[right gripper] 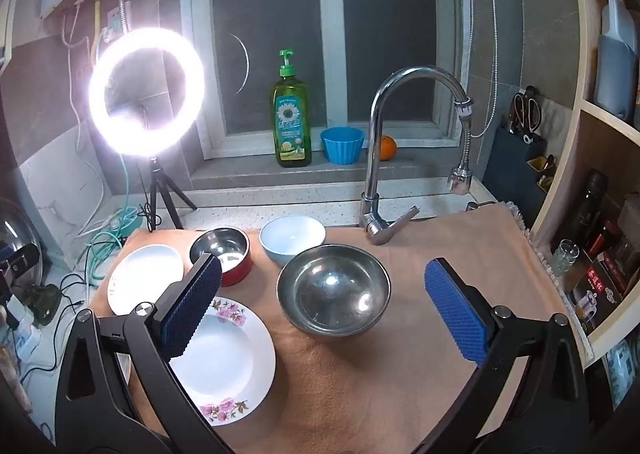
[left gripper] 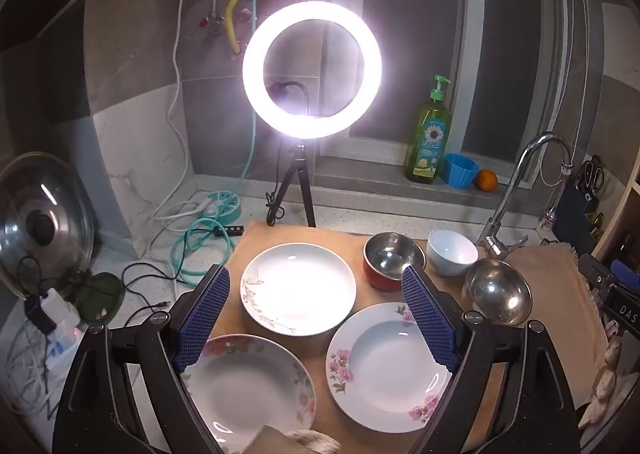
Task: Organize plates and bowls
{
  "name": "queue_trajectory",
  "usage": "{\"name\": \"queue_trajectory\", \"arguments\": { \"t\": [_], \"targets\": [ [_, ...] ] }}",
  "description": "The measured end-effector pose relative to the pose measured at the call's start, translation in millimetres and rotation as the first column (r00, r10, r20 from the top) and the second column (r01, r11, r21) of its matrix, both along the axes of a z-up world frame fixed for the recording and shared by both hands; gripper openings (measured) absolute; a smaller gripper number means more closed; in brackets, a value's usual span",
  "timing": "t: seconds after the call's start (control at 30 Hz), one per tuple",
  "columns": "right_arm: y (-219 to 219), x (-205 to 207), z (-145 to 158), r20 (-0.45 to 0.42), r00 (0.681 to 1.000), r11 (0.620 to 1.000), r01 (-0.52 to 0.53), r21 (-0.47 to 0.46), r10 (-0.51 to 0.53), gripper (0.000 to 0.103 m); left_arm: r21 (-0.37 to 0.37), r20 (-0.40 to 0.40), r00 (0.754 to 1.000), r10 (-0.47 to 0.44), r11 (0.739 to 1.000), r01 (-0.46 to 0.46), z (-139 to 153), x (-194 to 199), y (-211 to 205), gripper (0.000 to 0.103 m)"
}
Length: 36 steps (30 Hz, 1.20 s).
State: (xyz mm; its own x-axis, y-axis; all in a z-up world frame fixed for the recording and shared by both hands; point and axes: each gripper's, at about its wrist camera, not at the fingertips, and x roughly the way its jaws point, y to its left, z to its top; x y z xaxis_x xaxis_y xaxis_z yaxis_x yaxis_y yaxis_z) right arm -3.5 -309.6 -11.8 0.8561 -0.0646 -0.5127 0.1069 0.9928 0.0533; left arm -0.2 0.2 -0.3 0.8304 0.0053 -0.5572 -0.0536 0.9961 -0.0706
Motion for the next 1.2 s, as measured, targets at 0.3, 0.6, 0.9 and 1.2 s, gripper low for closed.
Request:
{"name": "queue_trajectory", "arguments": {
  "t": [0.3,0.6,0.9,1.2],
  "targets": [
    [0,2,1,-0.012,1.000,1.000,0.000,0.017,0.001,0.103,-0.016,0.002,1.000,0.012,1.000,-0.012,-1,3,3,0.088],
    [0,3,2,-0.009,1.000,1.000,0.006,0.009,-0.006,0.103,-0.023,0.001,1.000,0.012,1.000,-0.012,-2,3,7,0.088],
    [2,2,1,-0.004,1.000,1.000,0.002,-0.001,-0.002,0.103,-0.026,0.001,1.000,0.012,1.000,-0.012,-1,4,8,0.088],
    [2,2,2,-0.001,1.000,1.000,0.004,-0.001,-0.004,0.103,-0.019,0.005,1.000,0.010,1.000,-0.010,2,5,6,0.088]
  ]
}}
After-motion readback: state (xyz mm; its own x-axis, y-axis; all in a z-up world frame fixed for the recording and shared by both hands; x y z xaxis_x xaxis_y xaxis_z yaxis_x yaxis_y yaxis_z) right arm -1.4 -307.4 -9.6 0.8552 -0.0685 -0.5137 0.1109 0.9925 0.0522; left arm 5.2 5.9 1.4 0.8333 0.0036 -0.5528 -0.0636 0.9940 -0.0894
